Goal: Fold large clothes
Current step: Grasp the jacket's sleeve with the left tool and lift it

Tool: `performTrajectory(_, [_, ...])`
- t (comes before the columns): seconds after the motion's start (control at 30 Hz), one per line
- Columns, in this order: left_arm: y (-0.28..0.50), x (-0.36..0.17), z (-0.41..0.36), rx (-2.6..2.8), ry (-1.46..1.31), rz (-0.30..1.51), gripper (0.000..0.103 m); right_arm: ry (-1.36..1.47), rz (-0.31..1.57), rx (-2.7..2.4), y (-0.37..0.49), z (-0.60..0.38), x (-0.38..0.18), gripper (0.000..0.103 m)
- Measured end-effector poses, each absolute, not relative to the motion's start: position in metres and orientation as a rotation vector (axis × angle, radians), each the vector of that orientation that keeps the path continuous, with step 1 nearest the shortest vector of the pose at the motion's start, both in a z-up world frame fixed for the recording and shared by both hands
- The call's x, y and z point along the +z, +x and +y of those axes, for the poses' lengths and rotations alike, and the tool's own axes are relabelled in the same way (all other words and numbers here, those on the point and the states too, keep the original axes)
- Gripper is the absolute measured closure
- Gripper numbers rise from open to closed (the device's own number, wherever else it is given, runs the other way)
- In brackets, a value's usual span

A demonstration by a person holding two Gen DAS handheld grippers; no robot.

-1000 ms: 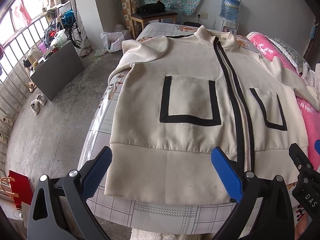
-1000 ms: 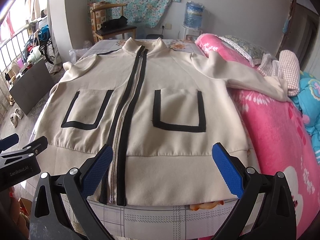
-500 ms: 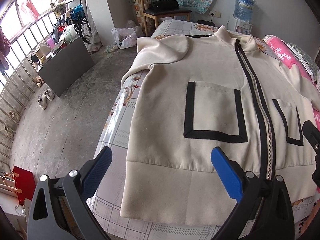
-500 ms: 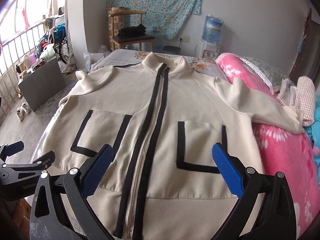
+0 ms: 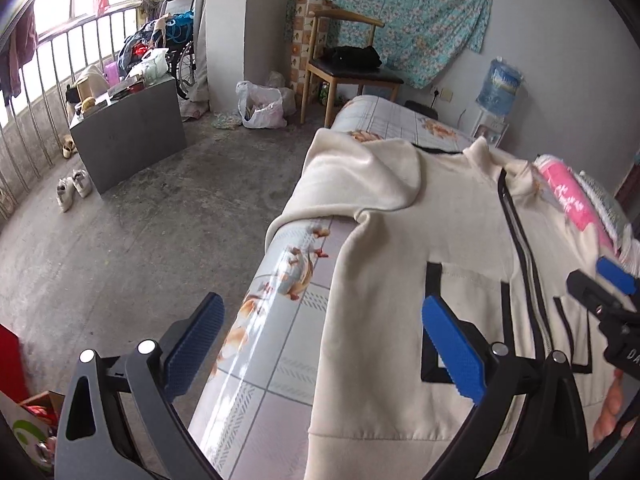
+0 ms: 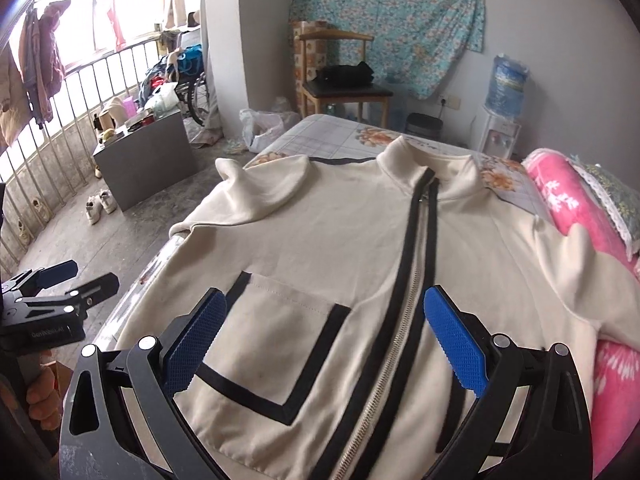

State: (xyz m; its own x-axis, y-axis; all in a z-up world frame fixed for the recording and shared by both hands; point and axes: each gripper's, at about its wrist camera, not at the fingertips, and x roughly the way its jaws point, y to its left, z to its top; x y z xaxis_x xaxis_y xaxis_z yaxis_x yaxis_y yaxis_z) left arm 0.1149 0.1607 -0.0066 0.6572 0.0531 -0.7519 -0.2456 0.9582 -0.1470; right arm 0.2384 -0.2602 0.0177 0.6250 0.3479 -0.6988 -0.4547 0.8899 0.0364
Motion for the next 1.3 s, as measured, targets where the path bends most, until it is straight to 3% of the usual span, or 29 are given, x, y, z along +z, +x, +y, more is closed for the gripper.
performTrajectory(0.33, [0.177, -0.033, 0.27, 0.133, -0.599, 0.852, 0.006, -0.176, 0.865, 0.561, 0.269, -0.211, -0.01, 0.008])
performTrajectory(0.57, [0.227, -0.135, 0.35, 0.046, -1.197, 1.041, 0.006, -0.222, 0.894, 0.576, 0.282, -0.186, -0.023, 0.008])
performTrajectory(0.77, [0.245, -0.227, 0.357, -0.099, -1.68, 1.162, 0.007, -0.299, 0.887, 0.561, 0.282, -0.176, -0.032, 0.008])
performTrajectory(1.03, [0.272, -0.289, 0.347, -0.149, -1.868, 1.219, 0.007, -0.318, 0.903, 0.523, 0.29, -0.173, -0.038, 0.008])
performTrajectory(1.17, [0.284, -0.302, 0.354, -0.144, -1.874, 1.211, 0.016, -0.296, 0.918, 0.523, 0.293, -0.175, -0.039, 0.008])
performTrajectory(1.23, [0.288, -0.307, 0.357, -0.116, -1.869, 1.212, 0.031, -0.292, 0.916, 0.515, 0.293, -0.175, -0.038, 0.008])
performTrajectory(1.3, [0.292, -0.31, 0.358, -0.099, -1.87, 1.214, 0.052, -0.29, 0.909, 0.506, 0.294, -0.176, -0.038, 0.008])
